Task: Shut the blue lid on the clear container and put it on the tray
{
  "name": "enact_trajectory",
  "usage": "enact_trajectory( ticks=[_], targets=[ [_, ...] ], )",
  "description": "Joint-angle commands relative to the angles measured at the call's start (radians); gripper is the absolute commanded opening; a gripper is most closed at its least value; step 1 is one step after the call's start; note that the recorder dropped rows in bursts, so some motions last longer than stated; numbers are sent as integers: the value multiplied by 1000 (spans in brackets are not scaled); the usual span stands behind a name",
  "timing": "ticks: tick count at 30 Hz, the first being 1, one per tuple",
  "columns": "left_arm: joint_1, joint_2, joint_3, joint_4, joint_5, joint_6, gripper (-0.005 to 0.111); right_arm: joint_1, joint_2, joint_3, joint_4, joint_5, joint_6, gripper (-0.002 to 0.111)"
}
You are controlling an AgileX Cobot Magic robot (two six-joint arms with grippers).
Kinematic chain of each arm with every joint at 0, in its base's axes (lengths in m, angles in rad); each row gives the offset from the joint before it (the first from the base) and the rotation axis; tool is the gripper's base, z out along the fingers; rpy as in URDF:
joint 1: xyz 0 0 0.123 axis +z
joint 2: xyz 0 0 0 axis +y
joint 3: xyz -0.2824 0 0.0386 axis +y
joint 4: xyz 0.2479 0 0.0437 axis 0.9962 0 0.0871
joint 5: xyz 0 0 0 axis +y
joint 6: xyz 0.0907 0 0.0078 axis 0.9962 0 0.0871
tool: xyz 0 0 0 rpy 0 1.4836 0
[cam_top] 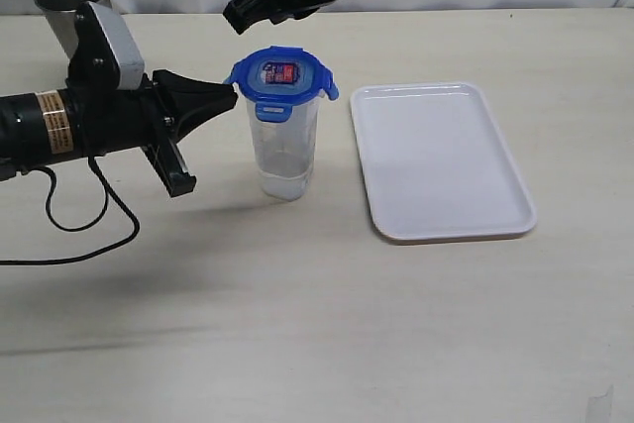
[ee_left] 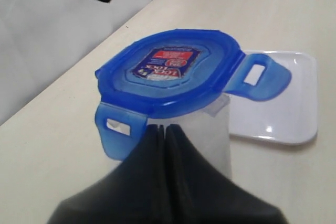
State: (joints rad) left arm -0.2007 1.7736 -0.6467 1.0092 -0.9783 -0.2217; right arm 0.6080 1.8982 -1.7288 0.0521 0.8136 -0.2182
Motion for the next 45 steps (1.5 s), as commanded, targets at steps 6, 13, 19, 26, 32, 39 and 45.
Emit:
enact_trajectory(
  ticks=[6,13,19,26,32,39,45],
  targets=[
    [-4,35,-16,-26,-46,18,0,-2,-11,-2,-9,3,-7,5],
    [-4,69,-31,-26,-50,10,0,-2,-11,-2,-9,44,-18,5],
    [-4,69,-31,-26,-52,12,0,-2,-14,-2,-9,73,-49,5],
    [-4,69,-31,-66,-52,38,0,-2,-47,-2,-11,128,-58,5],
    [-4,70,-33,-79,-47,58,0,-2,-61,0,17,133,-58,5],
    [-4,70,-33,-70,-45,52,0,0,-61,34,37,126,-66,5],
    [-4,70,-33,-63,-45,35,0,0,-61,116,49,44,-103,5]
  ],
)
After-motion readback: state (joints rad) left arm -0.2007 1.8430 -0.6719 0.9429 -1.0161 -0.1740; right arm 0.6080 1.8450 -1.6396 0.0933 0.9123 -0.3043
